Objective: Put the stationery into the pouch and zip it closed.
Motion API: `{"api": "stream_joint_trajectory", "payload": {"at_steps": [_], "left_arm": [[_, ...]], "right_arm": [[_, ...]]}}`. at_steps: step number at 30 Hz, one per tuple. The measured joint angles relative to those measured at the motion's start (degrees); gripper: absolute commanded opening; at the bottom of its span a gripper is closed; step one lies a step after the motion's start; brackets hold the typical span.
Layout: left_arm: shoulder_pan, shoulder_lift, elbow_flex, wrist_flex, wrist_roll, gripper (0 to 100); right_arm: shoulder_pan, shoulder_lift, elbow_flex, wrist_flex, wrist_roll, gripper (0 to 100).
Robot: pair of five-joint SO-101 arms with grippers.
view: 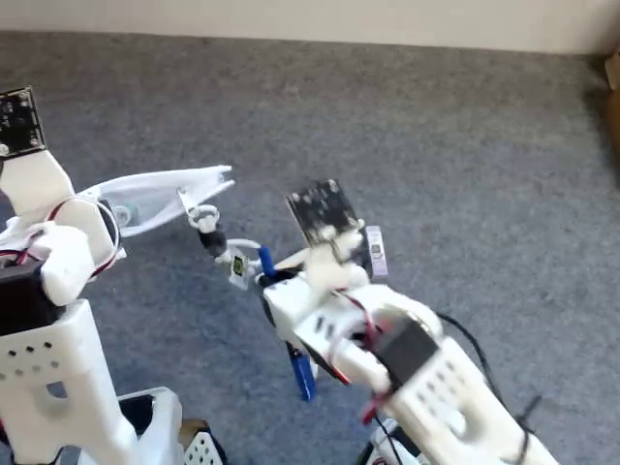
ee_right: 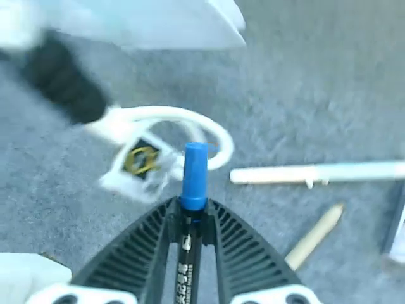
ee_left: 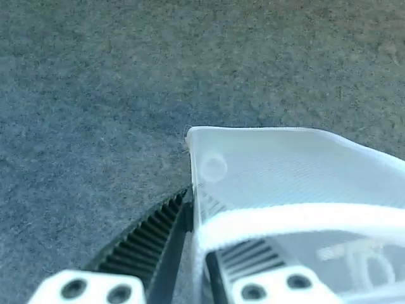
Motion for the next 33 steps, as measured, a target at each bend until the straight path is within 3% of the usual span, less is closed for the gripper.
{"api": "stream_joint_trajectory", "payload": {"at_steps": [9, 21, 27, 33], "left_arm": [[5.1, 0.0, 2.1, 0.0, -1.7, 1], [5.8, 0.0, 6.3, 0.0, -3.0, 1], [5.9, 0.0, 6.3, 0.0, -3.3, 1], [5.9, 0.0, 6.3, 0.0, -3.3, 1]], "right_arm": [[0.0, -19.3, 0.7, 0.0, 4.2, 0.4], [-0.3, -19.8, -3.0, -13.3, 4.4, 0.4], [-8.3, -20.4, -11.6, -16.3, 4.4, 0.4], [-10.5, -20.0, -12.0, -30.4, 4.5, 0.4]]}}
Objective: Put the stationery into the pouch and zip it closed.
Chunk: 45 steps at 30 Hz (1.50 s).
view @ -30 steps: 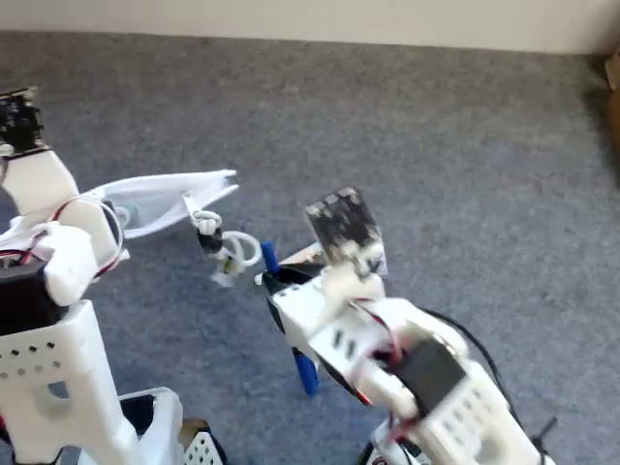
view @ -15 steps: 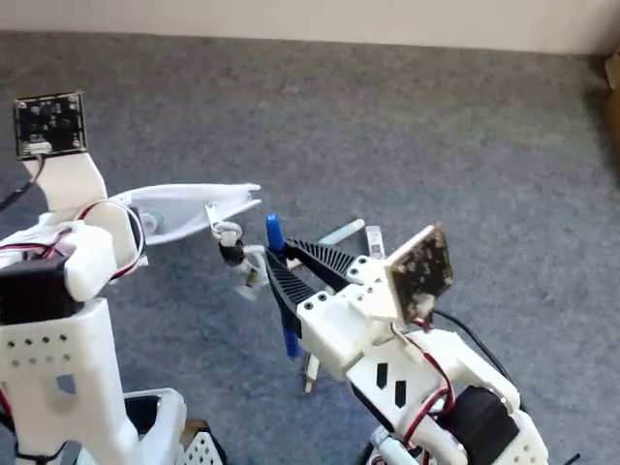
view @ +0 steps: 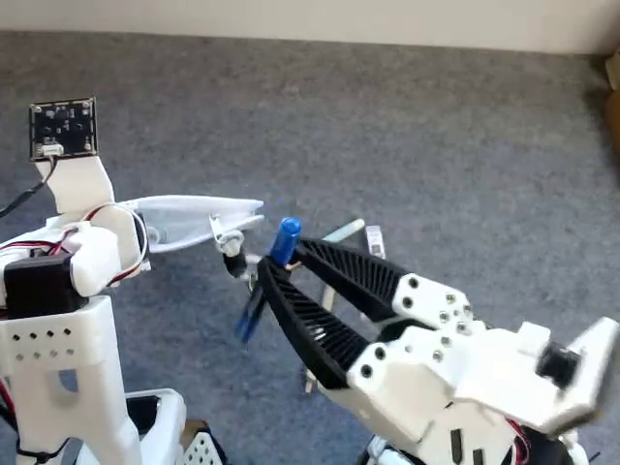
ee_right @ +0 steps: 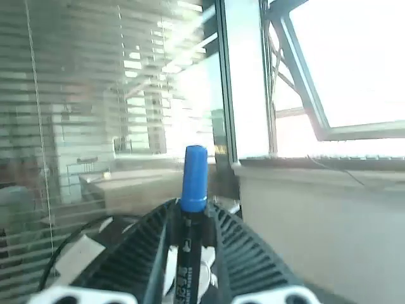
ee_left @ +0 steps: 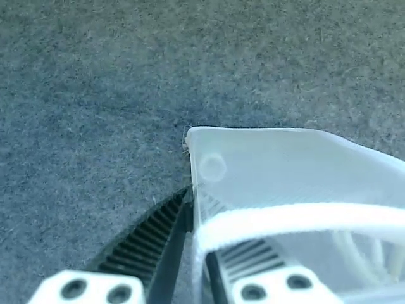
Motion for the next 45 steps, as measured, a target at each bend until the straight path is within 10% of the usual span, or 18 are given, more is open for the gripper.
{"api": "stream_joint_trajectory", "payload": {"at_steps": [23, 45], "left_arm": [[0.0, 0.0, 0.0, 0.0, 0.0, 1], [0.0, 0.0, 0.0, 0.0, 0.0, 1]], "right_arm": [[-0.4, 16.2, 26.9, -46.4, 10.7, 0.4], [-0.4, 17.0, 25.0, -51.3, 11.0, 0.4]]}}
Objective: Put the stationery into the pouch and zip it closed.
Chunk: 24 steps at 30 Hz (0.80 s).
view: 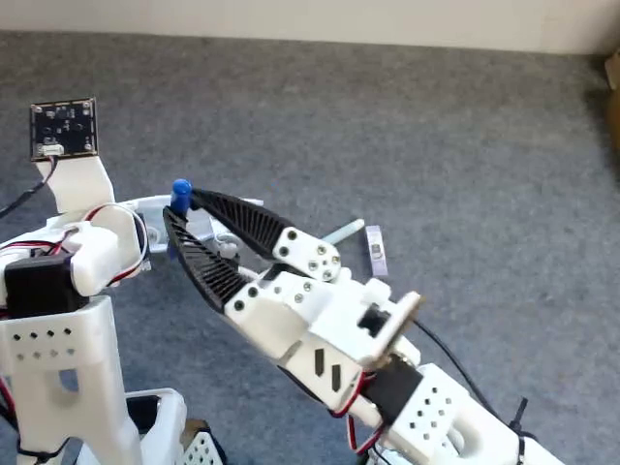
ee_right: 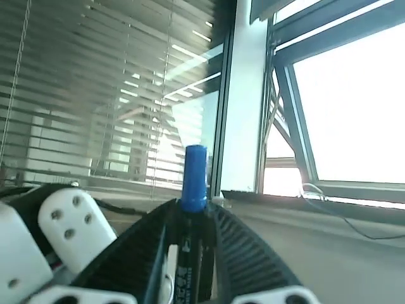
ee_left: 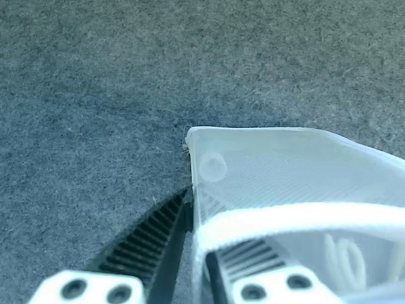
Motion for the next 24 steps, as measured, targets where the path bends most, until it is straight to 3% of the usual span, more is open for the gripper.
{"api": "stream_joint_trajectory", "payload": {"at_steps": [24], "left_arm": [[0.0, 0.0, 0.0, 0.0, 0.0, 1]], "right_arm": [[2.9, 1.8, -0.7, -1.9, 0.0, 0.4]]}}
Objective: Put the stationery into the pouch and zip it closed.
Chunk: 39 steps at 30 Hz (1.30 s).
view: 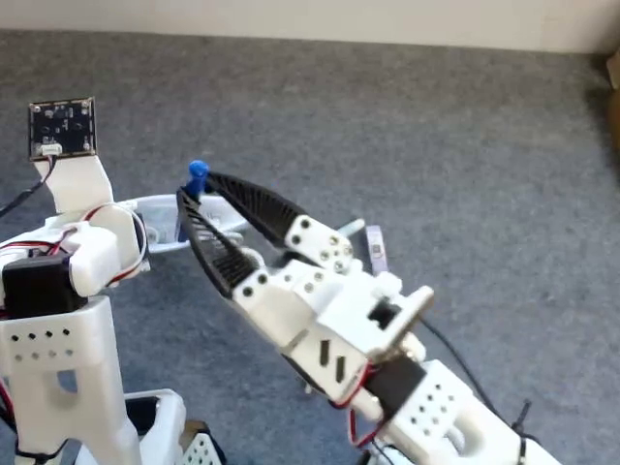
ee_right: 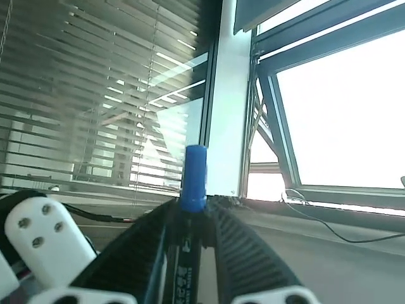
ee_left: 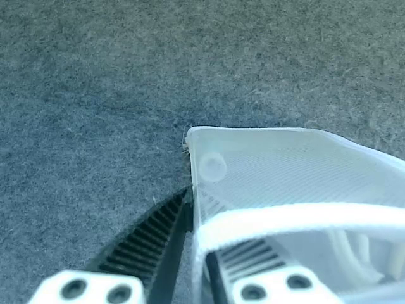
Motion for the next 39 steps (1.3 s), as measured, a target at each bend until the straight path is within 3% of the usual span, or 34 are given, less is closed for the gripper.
{"api": "stream_joint_trajectory", "payload": {"at_steps": [8, 20, 27, 39], "left_arm": [[0.0, 0.0, 0.0, 0.0, 0.0, 1], [0.0, 0.0, 0.1, 0.0, 0.0, 1], [0.0, 0.0, 0.0, 0.0, 0.0, 1], [0.0, 0.0, 0.1, 0.0, 0.0, 1]], "right_arm": [[3.7, 9.6, 0.0, -12.7, 0.0, 0.4], [2.8, 10.4, 7.9, -13.7, 0.0, 1.2], [0.8, 10.9, 11.7, -13.6, 0.1, 16.3], [-1.0, 10.9, 12.5, -13.6, 0.0, 16.3]]}}
